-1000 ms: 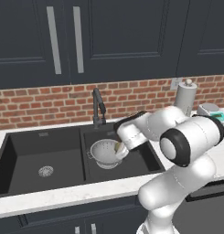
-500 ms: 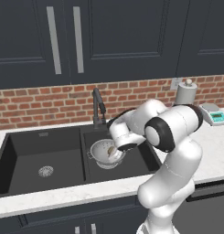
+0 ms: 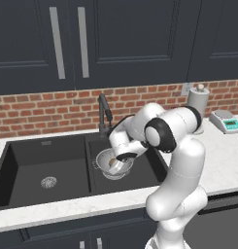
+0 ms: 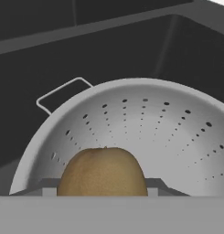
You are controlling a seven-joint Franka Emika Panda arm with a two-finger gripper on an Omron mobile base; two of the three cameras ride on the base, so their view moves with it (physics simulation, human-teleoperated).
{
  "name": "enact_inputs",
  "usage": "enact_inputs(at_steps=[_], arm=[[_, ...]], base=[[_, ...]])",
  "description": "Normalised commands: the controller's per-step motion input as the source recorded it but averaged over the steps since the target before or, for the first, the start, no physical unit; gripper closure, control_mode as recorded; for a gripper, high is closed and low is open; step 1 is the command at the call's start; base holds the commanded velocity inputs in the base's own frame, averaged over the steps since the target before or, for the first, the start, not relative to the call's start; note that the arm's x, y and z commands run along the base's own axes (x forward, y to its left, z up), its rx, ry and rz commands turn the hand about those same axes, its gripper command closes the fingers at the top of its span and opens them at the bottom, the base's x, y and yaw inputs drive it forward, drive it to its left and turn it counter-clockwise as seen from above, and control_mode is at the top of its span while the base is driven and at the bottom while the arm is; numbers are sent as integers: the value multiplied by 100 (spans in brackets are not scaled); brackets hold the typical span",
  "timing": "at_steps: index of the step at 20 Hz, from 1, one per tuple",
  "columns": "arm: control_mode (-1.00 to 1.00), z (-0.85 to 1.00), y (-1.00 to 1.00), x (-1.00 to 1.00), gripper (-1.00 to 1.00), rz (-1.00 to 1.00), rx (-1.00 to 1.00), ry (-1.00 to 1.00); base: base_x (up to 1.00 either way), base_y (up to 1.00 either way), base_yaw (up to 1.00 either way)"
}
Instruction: Put the colander in the sink, put the kiwi in the colander, and turn on the sink faucet and pour water over the colander.
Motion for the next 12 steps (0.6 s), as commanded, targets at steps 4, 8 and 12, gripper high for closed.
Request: enact_inputs(at_steps=[4, 8, 12], arm=[[-100, -11, 2, 14, 100, 0, 0, 1], [-100, -10, 0, 13, 100, 0, 0, 0], [-100, -12, 0, 17, 100, 0, 0, 1]], base=[[0, 0, 0], [0, 0, 0], [0, 0, 0]])
